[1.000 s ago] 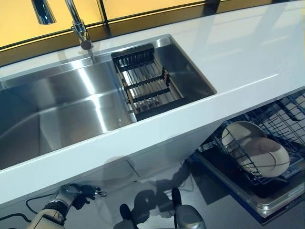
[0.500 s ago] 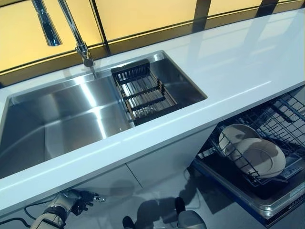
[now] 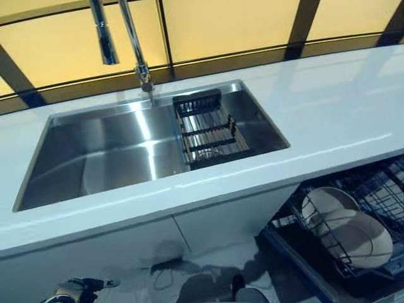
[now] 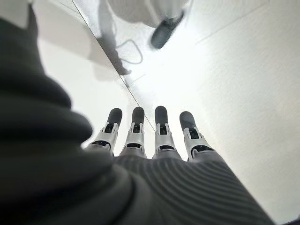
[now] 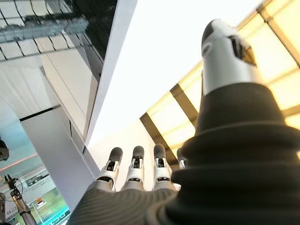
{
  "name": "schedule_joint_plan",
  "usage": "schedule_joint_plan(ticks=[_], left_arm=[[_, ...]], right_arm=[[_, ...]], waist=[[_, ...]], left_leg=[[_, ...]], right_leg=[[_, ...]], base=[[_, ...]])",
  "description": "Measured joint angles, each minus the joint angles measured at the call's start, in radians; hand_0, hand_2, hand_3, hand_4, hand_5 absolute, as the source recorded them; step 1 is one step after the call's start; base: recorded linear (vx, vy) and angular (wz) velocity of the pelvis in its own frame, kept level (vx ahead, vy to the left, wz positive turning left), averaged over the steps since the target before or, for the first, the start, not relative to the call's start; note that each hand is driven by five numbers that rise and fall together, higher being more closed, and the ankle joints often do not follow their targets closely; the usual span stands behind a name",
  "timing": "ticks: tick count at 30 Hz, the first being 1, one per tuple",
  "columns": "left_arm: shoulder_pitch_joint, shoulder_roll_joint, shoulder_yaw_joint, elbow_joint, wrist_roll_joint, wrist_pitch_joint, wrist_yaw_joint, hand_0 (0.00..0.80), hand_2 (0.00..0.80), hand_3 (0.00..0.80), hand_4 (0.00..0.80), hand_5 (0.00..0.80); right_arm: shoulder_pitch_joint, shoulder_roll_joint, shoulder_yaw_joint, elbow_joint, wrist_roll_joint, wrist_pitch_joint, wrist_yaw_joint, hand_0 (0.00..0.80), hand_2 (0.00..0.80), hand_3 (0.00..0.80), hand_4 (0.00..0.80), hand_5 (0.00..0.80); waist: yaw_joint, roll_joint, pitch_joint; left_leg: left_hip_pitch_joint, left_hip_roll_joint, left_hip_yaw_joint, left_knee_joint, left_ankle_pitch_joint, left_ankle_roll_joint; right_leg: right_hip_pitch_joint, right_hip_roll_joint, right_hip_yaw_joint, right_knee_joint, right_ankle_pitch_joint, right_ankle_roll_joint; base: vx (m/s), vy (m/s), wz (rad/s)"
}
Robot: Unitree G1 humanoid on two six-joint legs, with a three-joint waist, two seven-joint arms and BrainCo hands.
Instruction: Take plates into dishwasher
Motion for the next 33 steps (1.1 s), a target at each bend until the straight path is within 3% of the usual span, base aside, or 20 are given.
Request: schedule_joint_plan(ticks=[1,2,3,4,6,8,10,12,13,18,20,21,22,23,24,26,28,30,31,33], left_arm=[[-0.030,-0.002,-0.012,-0.003,-0.010,0.000,0.000,0.000,0.000,0.000,0.000,0.000],[-0.061,0.001,-0.042,-0.006,-0.032,0.002,-0.001,0.000,0.000,0.000,0.000,0.000],[-0.090,0.026,-0.057,-0.013,-0.042,0.006,-0.003,0.000,0.000,0.000,0.000,0.000],[-0.149,0.063,-0.073,-0.012,-0.058,0.009,0.009,0.000,0.000,0.000,0.000,0.000],[-0.204,0.035,-0.087,-0.017,-0.066,0.014,-0.003,0.000,0.000,0.000,0.000,0.000],[-0.240,0.018,-0.114,-0.016,-0.068,0.015,0.001,0.000,0.000,0.000,0.000,0.000],[-0.243,0.018,-0.126,-0.011,-0.077,0.017,0.019,0.000,0.000,0.000,0.000,0.000],[-0.221,0.014,-0.126,0.016,-0.076,0.023,0.040,0.000,0.000,0.000,0.000,0.000],[-0.211,0.011,-0.126,0.028,-0.076,0.022,0.049,0.000,0.000,0.000,0.000,0.000],[-0.139,0.001,-0.115,0.063,-0.053,0.028,0.098,0.000,0.000,0.000,0.000,0.000],[-0.151,0.000,-0.116,0.054,-0.037,0.027,0.093,0.000,0.000,0.000,0.000,0.000],[-0.151,0.002,-0.115,0.047,-0.032,0.027,0.092,0.000,0.000,0.000,0.000,0.000],[-0.152,0.017,-0.114,0.047,-0.026,0.030,0.091,0.000,0.000,0.000,0.000,0.000],[-0.144,0.021,-0.114,0.058,-0.019,0.036,0.092,0.000,0.000,0.000,0.000,0.000],[-0.143,0.023,-0.114,0.058,-0.017,0.047,0.087,0.000,0.000,0.000,0.000,0.000],[-0.110,0.028,-0.106,0.042,-0.006,0.048,0.078,0.000,0.000,0.000,0.000,0.000],[-0.017,0.033,-0.088,0.018,0.007,0.033,0.078,0.000,0.000,0.000,0.000,0.000],[0.029,0.041,-0.081,0.023,0.020,0.022,0.079,0.000,0.000,0.000,0.000,0.000],[0.038,0.046,-0.081,0.031,0.024,0.020,0.081,0.000,0.000,0.000,0.000,0.000],[0.060,0.030,-0.080,0.046,0.023,-0.002,0.083,0.000,0.000,0.000,0.000,0.000]], right_arm=[[0.005,0.001,0.000,0.001,0.009,0.008,0.000,0.000,0.000,0.000,0.000,0.000],[0.000,0.004,0.001,0.004,0.010,0.008,-0.001,0.000,0.000,0.000,0.000,0.000],[-0.003,0.021,0.001,0.012,0.011,0.008,-0.004,0.000,0.000,0.000,0.000,0.000],[-0.018,0.029,-0.001,0.033,0.016,0.010,-0.016,0.000,0.000,0.000,0.000,0.000],[-0.070,0.048,0.012,0.033,0.056,0.020,-0.045,0.000,0.000,0.000,0.000,0.000],[-0.126,0.063,0.110,0.063,0.060,0.036,-0.072,0.000,0.000,0.000,0.000,0.000],[-0.218,0.062,0.176,0.087,0.059,0.040,-0.086,0.000,0.000,0.000,0.000,0.000],[-0.291,0.060,0.225,0.122,0.060,0.038,-0.111,0.000,0.000,0.000,0.000,0.000],[-0.298,0.060,0.229,0.132,0.060,0.038,-0.117,0.000,0.000,0.000,0.000,0.000],[-0.236,0.063,0.189,0.234,0.021,0.034,-0.123,0.000,0.000,0.000,0.000,0.000],[-0.156,0.073,0.135,0.236,0.002,0.030,-0.137,0.000,0.000,0.000,0.000,0.000],[-0.138,0.078,0.122,0.236,-0.002,0.031,-0.138,0.000,0.000,0.000,0.000,0.000],[-0.113,0.096,0.092,0.224,-0.002,0.039,-0.140,0.000,0.000,0.000,0.000,0.000],[-0.054,0.102,0.050,0.192,-0.001,0.048,-0.150,0.000,0.000,0.000,0.000,0.000],[-0.030,0.101,0.022,0.191,-0.002,0.065,-0.166,0.000,0.000,0.000,0.000,0.000],[-0.020,0.110,0.000,0.189,-0.003,0.089,-0.195,0.000,0.000,0.000,0.000,0.000],[-0.017,0.159,-0.003,0.155,-0.004,0.096,-0.217,0.000,0.000,0.000,0.000,0.000],[0.027,0.211,-0.004,0.133,-0.004,0.097,-0.221,0.000,0.000,0.000,0.000,0.000],[0.031,0.238,-0.004,0.132,-0.003,0.095,-0.223,0.000,0.000,0.000,0.000,0.000],[-0.002,0.279,0.014,0.137,-0.002,0.080,-0.221,0.000,0.000,0.000,0.000,0.000]], waist=[[-0.014,0.007,-0.002],[-0.018,0.039,-0.004],[-0.040,0.049,-0.027],[-0.092,-0.007,-0.007],[-0.076,0.013,-0.001],[-0.076,0.014,0.000],[-0.069,0.012,0.001],[-0.059,-0.008,0.005],[-0.051,-0.016,0.009],[-0.032,-0.029,0.053],[-0.051,-0.025,0.077],[-0.039,-0.017,0.083],[-0.028,0.001,0.093],[-0.023,0.031,0.100],[-0.027,0.053,0.102],[-0.011,0.075,0.099],[0.026,0.090,0.071],[0.088,0.052,0.045],[0.121,0.022,0.039],[0.177,0.006,0.029]], left_leg=[[-0.005,-0.017,-0.024,-0.034,0.023,0.027],[0.006,0.000,-0.045,-0.117,0.032,0.038],[0.009,0.007,-0.070,-0.224,0.054,0.001],[0.003,-0.034,-0.072,-0.147,-0.015,-0.020],[0.016,-0.033,-0.058,0.026,-0.192,-0.012],[0.073,-0.049,-0.058,0.026,-0.274,0.000],[0.078,-0.074,-0.059,-0.033,-0.324,0.041],[0.081,-0.118,-0.055,-0.075,-0.334,0.117],[0.085,-0.132,-0.055,-0.074,-0.328,0.126],[0.121,-0.173,-0.079,-0.026,-0.333,0.174],[0.125,-0.174,-0.071,0.005,-0.325,0.184],[0.127,-0.160,-0.052,-0.002,-0.316,0.191],[0.123,-0.142,-0.027,-0.001,-0.307,0.198],[0.097,-0.109,-0.014,0.007,-0.295,0.207],[0.079,-0.092,-0.012,-0.004,-0.272,0.208],[0.072,-0.076,0.012,-0.062,-0.226,0.201],[0.077,-0.053,0.066,-0.169,-0.145,0.185],[0.070,-0.041,0.104,-0.211,-0.099,0.157],[0.061,-0.039,0.102,-0.207,-0.089,0.140],[0.057,-0.019,0.073,-0.202,-0.080,0.126]], right_leg=[[-0.060,-0.018,-0.012,0.120,-0.034,-0.015],[-0.145,0.041,-0.008,0.218,-0.115,-0.013],[-0.183,0.127,0.013,0.175,-0.122,-0.038],[-0.177,0.121,0.036,0.111,-0.037,-0.119],[-0.223,0.139,0.006,0.142,-0.009,-0.128],[-0.260,0.138,-0.016,0.177,-0.002,-0.132],[-0.310,0.132,-0.021,0.173,0.044,-0.126],[-0.315,0.105,-0.026,0.135,0.094,-0.107],[-0.308,0.088,-0.029,0.129,0.102,-0.099],[-0.208,0.023,-0.041,0.092,0.117,0.049],[-0.189,0.038,0.032,0.119,0.259,0.050],[-0.208,0.042,0.055,0.124,0.303,0.089],[-0.248,0.064,0.097,0.201,0.326,0.051],[-0.366,0.070,0.120,0.519,0.218,0.095],[-0.422,0.066,0.133,0.704,0.150,0.092],[-0.427,0.058,0.137,0.839,0.060,0.068],[-0.307,0.058,0.134,0.799,-0.045,0.072],[-0.139,0.046,0.139,0.628,-0.128,0.110],[-0.050,0.030,0.133,0.478,-0.180,0.123],[0.032,0.070,0.051,0.261,-0.194,0.092]], base=[[-0.519,0.021,0.61],[-0.546,0.078,0.73],[-0.636,0.114,1.23],[-0.706,0.141,1.20],[-0.831,0.100,0.43],[-0.690,0.022,0.24],[-0.639,-0.016,0.07],[-0.401,-0.007,-0.06],[-0.229,-0.022,0.00],[-0.306,-0.077,0.15],[-0.593,0.013,0.32],[-0.476,0.024,-0.17],[-0.465,-0.024,-0.46],[-0.590,-0.075,-0.25],[-0.511,-0.141,-0.03],[-0.443,-0.230,-0.29],[-0.425,-0.308,-0.67],[-0.287,-0.329,-0.76],[-0.263,-0.394,-0.78],[-0.219,-0.316,-0.99]])
